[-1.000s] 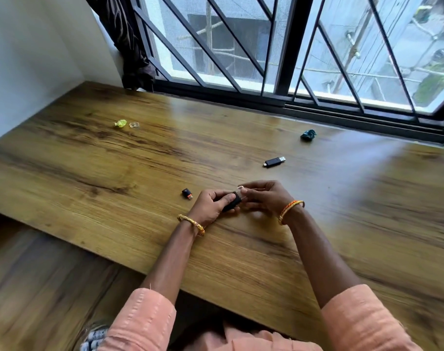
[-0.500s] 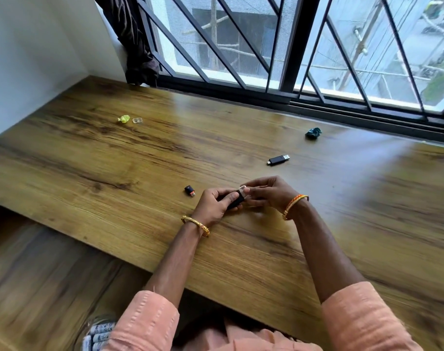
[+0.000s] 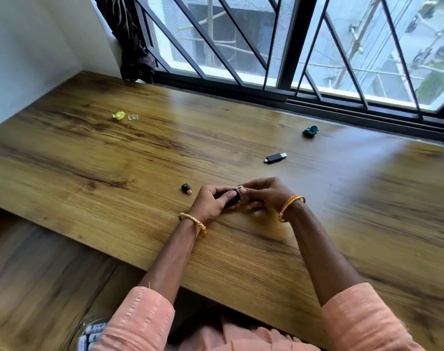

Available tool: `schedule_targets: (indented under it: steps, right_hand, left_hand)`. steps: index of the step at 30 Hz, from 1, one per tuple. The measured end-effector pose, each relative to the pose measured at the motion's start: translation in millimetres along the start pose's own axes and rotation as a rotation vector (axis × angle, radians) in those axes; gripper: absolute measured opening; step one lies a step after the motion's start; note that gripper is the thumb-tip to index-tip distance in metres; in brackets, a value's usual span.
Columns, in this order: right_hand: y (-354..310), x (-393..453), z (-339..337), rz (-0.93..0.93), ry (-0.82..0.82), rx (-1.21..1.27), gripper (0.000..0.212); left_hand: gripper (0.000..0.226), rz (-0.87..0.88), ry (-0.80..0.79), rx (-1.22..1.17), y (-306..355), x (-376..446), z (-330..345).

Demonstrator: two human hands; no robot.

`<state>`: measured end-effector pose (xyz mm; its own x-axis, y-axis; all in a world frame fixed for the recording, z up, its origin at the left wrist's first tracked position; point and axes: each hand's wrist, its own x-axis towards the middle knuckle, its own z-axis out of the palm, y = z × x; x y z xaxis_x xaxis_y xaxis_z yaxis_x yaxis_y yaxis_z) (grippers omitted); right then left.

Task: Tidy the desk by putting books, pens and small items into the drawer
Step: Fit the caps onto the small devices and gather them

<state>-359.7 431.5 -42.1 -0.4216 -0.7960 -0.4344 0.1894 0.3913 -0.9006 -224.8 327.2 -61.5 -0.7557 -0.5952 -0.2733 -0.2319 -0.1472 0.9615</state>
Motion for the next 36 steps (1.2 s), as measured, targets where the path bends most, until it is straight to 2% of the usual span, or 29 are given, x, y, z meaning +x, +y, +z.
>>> schedule_targets:
  steps: [6, 15, 19, 22, 24, 31, 34, 36]
  right_hand:
    - [-2, 2, 1, -0.030, -0.001, -0.044, 0.010]
    - [2, 2, 4, -0.116, 0.007, -0.102, 0.017]
    - [-3, 6, 11, -0.118, 0.055, -0.074, 0.022]
    - [-3, 7, 13, -0.138, 0.133, -0.036, 0.020]
    - [-2, 9, 13, -0.168, 0.191, -0.017, 0.012]
    - [-5, 16, 22, -0.199, 0.242, 0.050, 0.016]
    - [-19, 25, 31, -0.197, 0.215, 0.088, 0.019]
    - [-33, 36, 37, -0.174, 0.178, 0.156, 0.018]
  left_hand:
    - [0.025, -0.001, -0.008, 0.037, 5, -1, 1]
    - [0.024, -0.021, -0.016, 0.099, 5, 0, -2]
    - [0.032, -0.019, 0.020, 0.053, 7, 0, -1]
    - [0.042, 0.016, 0.024, 0.105, 5, 0, 0]
    - [0.041, 0.035, 0.018, 0.132, 5, 1, -2]
    - [0.039, 0.068, -0.042, 0.054, 12, 4, -14]
    - [0.029, 0.069, 0.020, 0.001, 22, 7, -26]
    - [0.026, 0.041, 0.145, -0.122, 27, 6, -38]
